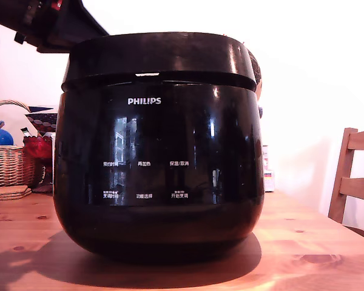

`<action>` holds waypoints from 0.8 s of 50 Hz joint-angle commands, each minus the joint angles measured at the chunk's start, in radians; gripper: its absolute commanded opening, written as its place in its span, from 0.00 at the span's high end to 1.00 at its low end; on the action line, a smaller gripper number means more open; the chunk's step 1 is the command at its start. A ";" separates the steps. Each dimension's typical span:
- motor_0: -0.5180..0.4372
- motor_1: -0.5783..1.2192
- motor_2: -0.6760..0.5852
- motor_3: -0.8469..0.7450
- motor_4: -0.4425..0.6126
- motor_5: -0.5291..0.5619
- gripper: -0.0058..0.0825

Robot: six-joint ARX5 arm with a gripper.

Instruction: Close the rice cooker by pressing the lid down with medium force

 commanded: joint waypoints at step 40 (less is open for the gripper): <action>-0.087 0.124 -0.130 0.082 -0.130 0.036 0.96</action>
